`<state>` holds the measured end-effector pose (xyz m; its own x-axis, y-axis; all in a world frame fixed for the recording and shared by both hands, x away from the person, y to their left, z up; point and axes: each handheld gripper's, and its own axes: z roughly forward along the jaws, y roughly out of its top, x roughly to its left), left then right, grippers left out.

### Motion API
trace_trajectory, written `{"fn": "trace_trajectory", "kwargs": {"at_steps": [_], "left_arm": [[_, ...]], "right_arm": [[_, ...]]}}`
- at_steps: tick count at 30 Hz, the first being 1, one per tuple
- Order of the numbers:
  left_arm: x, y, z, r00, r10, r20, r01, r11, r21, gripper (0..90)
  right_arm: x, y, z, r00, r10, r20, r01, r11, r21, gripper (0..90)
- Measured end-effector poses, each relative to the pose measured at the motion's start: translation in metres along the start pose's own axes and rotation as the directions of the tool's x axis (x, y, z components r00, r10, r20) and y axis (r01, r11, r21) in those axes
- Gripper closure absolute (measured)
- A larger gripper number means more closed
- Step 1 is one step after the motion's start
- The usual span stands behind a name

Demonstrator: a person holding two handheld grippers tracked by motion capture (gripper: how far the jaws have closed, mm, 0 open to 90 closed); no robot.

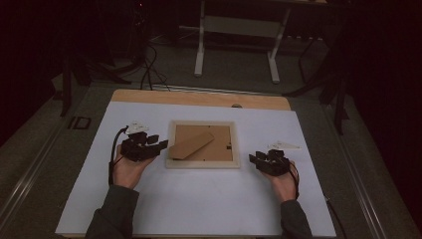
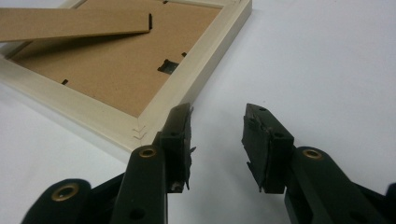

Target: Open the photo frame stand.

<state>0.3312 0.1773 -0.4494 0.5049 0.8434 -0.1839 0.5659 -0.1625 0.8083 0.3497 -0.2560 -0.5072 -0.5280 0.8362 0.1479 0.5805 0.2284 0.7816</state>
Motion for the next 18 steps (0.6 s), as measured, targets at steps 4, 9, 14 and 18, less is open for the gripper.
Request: {"fn": "trace_trajectory", "kwargs": {"at_steps": [4, 9, 14, 18], "left_arm": [[-0.001, 0.006, 0.003, 0.9996, 0.003, 0.029, -0.002, 1.0000, -0.006, 56.0], [-0.001, 0.012, 0.008, 0.9987, 0.006, 0.051, -0.006, 1.0000, 0.001, 56.9], [-0.002, 0.016, 0.013, 0.9980, 0.005, 0.063, -0.005, 0.9999, 0.010, 56.7], [-0.003, 0.016, 0.022, 0.9974, 0.012, 0.071, -0.015, 0.9992, 0.038, 56.6]], "right_arm": [[0.000, 0.000, 0.000, 1.0000, -0.001, 0.000, 0.001, 1.0000, 0.000, 60.4], [0.001, 0.000, 0.002, 1.0000, -0.007, -0.003, 0.007, 0.9999, 0.009, 59.6], [0.001, -0.001, 0.003, 1.0000, -0.005, -0.004, 0.005, 0.9999, 0.012, 58.6], [0.003, -0.001, 0.003, 1.0000, -0.007, -0.006, 0.008, 0.9999, 0.013, 57.3]]}}
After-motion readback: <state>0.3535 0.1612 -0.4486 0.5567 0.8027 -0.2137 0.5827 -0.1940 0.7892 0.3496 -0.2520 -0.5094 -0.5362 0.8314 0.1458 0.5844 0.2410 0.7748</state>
